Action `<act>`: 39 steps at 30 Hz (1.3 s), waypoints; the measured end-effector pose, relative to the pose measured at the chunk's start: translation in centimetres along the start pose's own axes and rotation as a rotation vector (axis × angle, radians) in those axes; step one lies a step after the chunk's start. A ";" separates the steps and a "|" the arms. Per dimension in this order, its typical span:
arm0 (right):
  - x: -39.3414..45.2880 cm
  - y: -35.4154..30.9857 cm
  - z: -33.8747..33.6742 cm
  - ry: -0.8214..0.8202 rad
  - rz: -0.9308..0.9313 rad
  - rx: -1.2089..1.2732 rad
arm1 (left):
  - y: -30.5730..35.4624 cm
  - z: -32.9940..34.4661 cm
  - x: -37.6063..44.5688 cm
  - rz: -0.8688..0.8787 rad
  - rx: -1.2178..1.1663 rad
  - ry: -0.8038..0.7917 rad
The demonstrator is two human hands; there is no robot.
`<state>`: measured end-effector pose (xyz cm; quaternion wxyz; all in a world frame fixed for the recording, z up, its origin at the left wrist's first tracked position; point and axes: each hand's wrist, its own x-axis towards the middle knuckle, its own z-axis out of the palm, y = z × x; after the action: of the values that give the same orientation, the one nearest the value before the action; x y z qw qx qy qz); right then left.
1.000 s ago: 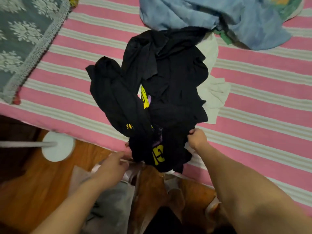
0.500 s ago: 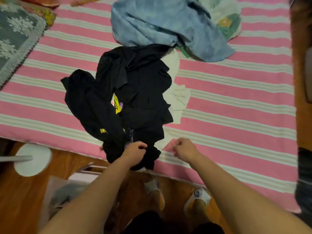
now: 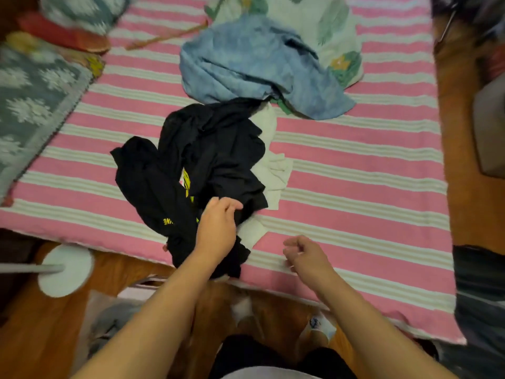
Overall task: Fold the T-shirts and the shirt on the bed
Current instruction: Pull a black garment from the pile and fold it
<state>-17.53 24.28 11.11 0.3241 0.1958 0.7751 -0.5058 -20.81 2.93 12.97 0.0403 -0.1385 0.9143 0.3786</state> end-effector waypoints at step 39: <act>-19.7 -16.7 -30.2 -0.080 -0.732 0.433 | 40.2 -19.3 -3.6 0.411 -0.397 -0.763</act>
<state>-23.25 45.42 44.27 0.1046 -0.0485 0.6562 -0.7457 -28.18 17.34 54.71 0.2704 0.1890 0.7527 0.5697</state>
